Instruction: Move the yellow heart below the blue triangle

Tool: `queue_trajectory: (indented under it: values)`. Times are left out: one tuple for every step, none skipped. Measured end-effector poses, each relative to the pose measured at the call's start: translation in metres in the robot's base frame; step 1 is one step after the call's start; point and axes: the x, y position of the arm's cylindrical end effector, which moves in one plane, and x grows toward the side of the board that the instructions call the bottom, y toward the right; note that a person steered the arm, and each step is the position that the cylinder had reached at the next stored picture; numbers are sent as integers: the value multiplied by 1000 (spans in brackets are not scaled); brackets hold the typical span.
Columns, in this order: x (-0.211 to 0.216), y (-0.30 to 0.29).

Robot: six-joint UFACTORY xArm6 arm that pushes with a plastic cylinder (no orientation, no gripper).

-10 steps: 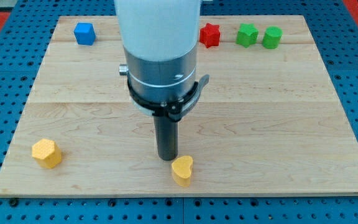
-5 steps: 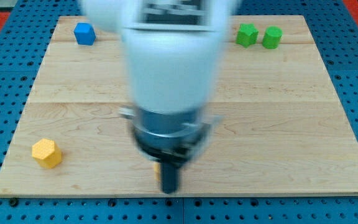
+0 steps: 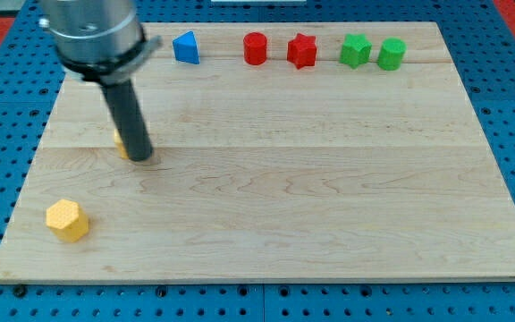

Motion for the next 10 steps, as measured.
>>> queue_trajectory:
  values:
    - [-55,1]
    - [-18,-3]
    - [-14,-78]
    - [-40,-53]
    - [-39,-43]
    - [-29,-23]
    - [-21,-12]
    - [-64,-5]
    - [-64,15]
    - [-47,16]
